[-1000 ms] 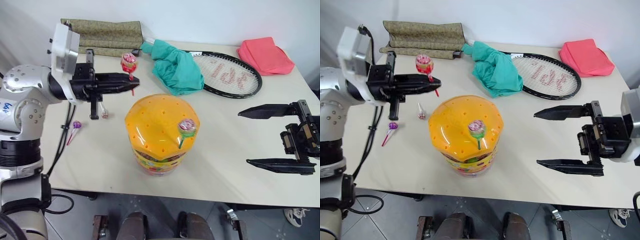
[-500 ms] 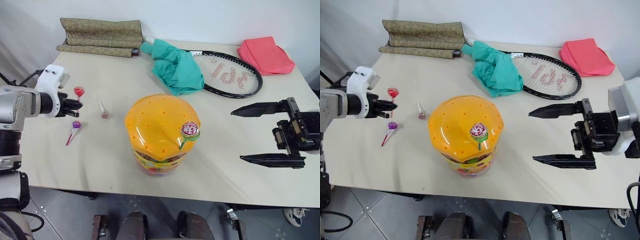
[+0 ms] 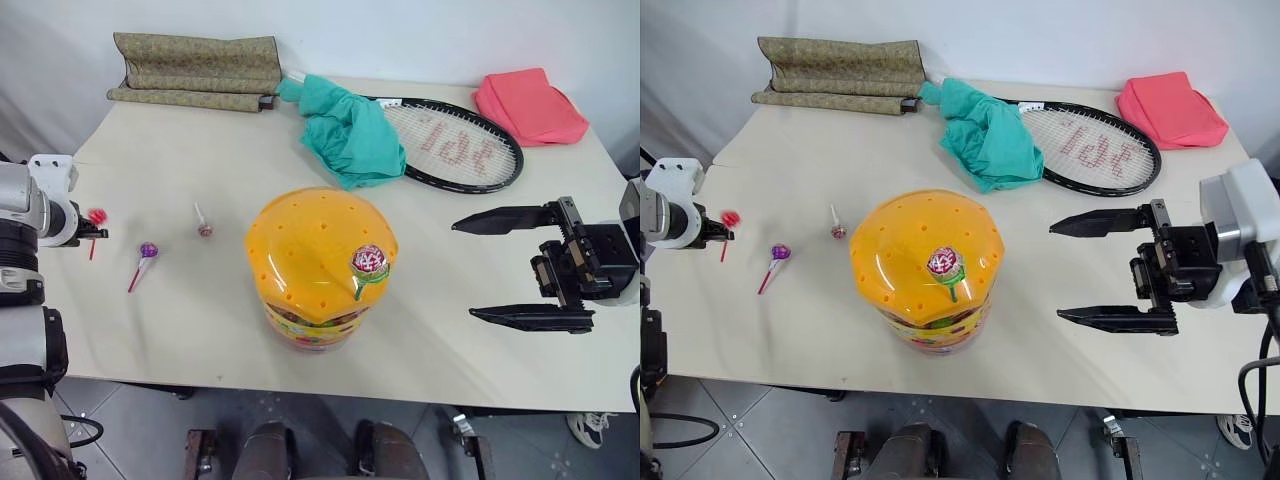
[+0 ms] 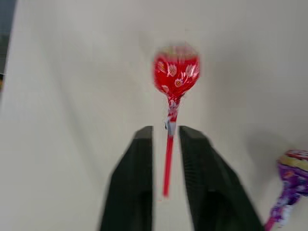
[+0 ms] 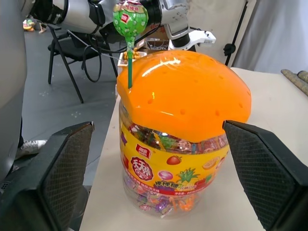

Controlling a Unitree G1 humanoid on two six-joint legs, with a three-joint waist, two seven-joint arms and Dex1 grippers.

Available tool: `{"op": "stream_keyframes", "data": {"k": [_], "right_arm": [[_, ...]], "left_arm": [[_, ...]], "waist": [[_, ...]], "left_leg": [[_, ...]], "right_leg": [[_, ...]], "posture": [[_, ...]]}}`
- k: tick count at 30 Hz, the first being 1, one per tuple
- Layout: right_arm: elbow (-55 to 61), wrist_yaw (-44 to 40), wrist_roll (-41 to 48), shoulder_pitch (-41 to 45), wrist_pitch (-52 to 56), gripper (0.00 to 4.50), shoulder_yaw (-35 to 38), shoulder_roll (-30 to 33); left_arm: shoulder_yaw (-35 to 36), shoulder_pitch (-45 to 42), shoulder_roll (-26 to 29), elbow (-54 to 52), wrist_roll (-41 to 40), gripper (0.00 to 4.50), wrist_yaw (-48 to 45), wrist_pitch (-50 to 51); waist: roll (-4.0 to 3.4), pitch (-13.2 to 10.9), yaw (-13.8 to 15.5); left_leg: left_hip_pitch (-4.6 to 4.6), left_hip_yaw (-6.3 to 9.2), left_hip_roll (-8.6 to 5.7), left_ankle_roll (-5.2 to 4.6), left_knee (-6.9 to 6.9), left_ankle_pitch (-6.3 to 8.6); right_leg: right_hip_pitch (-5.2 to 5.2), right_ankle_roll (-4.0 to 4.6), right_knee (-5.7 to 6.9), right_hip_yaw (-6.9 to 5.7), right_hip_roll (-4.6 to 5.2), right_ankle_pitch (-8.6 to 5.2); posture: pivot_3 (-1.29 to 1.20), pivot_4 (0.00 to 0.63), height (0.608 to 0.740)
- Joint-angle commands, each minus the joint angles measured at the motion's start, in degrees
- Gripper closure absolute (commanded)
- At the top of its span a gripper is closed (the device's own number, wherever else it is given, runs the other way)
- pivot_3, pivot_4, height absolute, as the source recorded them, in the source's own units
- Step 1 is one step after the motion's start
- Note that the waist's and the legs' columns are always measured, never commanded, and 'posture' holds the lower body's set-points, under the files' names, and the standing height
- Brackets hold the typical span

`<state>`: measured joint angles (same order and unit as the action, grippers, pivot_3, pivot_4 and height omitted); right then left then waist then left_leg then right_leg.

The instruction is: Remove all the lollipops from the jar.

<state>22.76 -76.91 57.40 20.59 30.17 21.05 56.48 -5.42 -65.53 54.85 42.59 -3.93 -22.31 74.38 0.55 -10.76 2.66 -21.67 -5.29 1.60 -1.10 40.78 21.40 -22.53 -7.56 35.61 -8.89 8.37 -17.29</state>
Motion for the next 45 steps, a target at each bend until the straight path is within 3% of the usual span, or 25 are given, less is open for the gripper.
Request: {"op": "stream_keyframes", "data": {"k": [1,8,9,11,14,17,20,24,32,39,45], "right_arm": [[1.47,0.14,1.02,-0.15,-0.67,0.0,2.11,-0.16],[1.38,0.38,1.35,-0.2,-0.53,0.0,3.12,-0.02],[1.52,0.67,1.6,-0.2,-0.33,0.0,3.35,0.04],[1.97,1.75,2.1,-0.34,0.21,0.0,3.83,0.05],[4.37,3.69,3.2,-1.4,1.61,0.0,4.86,0.68],[6.97,6.12,5.16,-2.38,3.34,0.0,5.96,1.07],[11.56,11.77,6.99,-3.34,6.25,0.0,4.95,1.4],[14.74,17.05,9.01,-1.48,6.72,0.0,2.13,-0.07],[13.59,17.04,5.89,4.47,4.87,0.0,-5.78,-2.61],[9.5,14.62,-0.44,12.84,2.95,0.0,-16.61,-9.34],[7.37,10.18,-2.34,15.0,2.0,0.0,-18.88,-11.15]], "left_arm": [[-0.78,-2.31,1.83,-0.11,2.24,2.24,-1.21,-0.52],[-5.06,-3.05,5.24,-11.0,0.01,0.14,-14.1,-3.21],[-4.77,-2.2,5.83,-14.11,-1.35,0.04,-17.75,-6.14],[-2.96,0.49,6.7,-19.56,-3.79,0.04,-23.37,-12.44],[6.98,10.05,5.72,-30.43,-11.73,0.04,-33.19,-29.02],[13.02,15.61,3.7,-34.07,-18.07,0.04,-40.11,-34.88],[19.48,19.99,-0.63,-35.55,-28.76,0.04,-53.91,-43.06],[22.3,21.73,-3.15,-34.46,-35.4,0.04,-63.48,-45.73],[21.62,24.27,-2.62,-34.86,-41.81,0.04,-70.18,-47.55],[21.62,32.49,-0.22,-45.2,-53.82,0.04,-70.19,-46.93],[20.94,37.76,3.6,-49.99,-55.81,0.04,-70.19,-47.64]], "waist": [[0.01,0.0,0.0],[0.08,-0.05,-0.04],[0.16,-0.09,0.03],[0.16,-0.09,0.08],[0.15,-0.1,-0.08],[0.15,-0.1,-0.39],[0.15,-0.1,-0.62],[0.15,-0.1,-0.8],[0.15,-0.1,-1.31],[0.14,-0.11,-1.45],[0.11,-0.12,-1.22]], "left_leg": [[0.0,0.0,0.0,0.0,0.0,0.0],[-0.02,-0.02,0.01,0.0,0.0,0.0],[-0.02,-0.02,0.01,0.0,0.0,0.0],[-0.06,-0.01,0.04,0.01,0.06,0.01],[-0.05,-0.01,0.06,0.02,0.11,0.01],[-0.06,0.0,0.09,0.02,0.11,0.01],[-0.08,0.0,0.1,0.02,0.17,0.01],[-0.08,0.01,0.09,0.02,0.18,0.01],[-0.07,0.04,0.08,0.02,0.16,0.01],[-0.07,0.06,0.09,0.01,0.15,0.02],[-0.07,0.09,0.06,0.01,0.13,0.02]], "right_leg": [[0.0,0.0,0.0,0.0,0.0,0.0],[-0.04,0.0,0.01,0.01,0.0,0.0],[-0.04,0.0,0.01,0.01,0.0,0.0],[-0.05,0.0,0.01,0.0,0.0,0.0],[-0.05,0.01,0.04,0.02,0.04,-0.01],[-0.06,0.02,0.04,-0.01,0.03,-0.01],[-0.06,0.02,0.06,-0.02,0.02,-0.01],[-0.05,0.02,0.07,-0.02,0.03,-0.01],[-0.05,0.02,0.08,-0.02,0.03,-0.01],[-0.06,0.03,0.08,0.01,0.05,-0.01],[-0.06,0.03,0.07,0.0,0.05,-0.01]], "posture": [[0.0,0.15,0.74],[0.0,0.15,0.74],[0.0,0.15,0.74],[0.0,0.15,0.74],[0.0,0.15,0.74],[0.0,0.15,0.74],[0.0,0.15,0.74],[0.0,0.15,0.74],[0.0,0.15,0.74],[0.0,0.15,0.74],[0.0,0.15,0.74]]}}
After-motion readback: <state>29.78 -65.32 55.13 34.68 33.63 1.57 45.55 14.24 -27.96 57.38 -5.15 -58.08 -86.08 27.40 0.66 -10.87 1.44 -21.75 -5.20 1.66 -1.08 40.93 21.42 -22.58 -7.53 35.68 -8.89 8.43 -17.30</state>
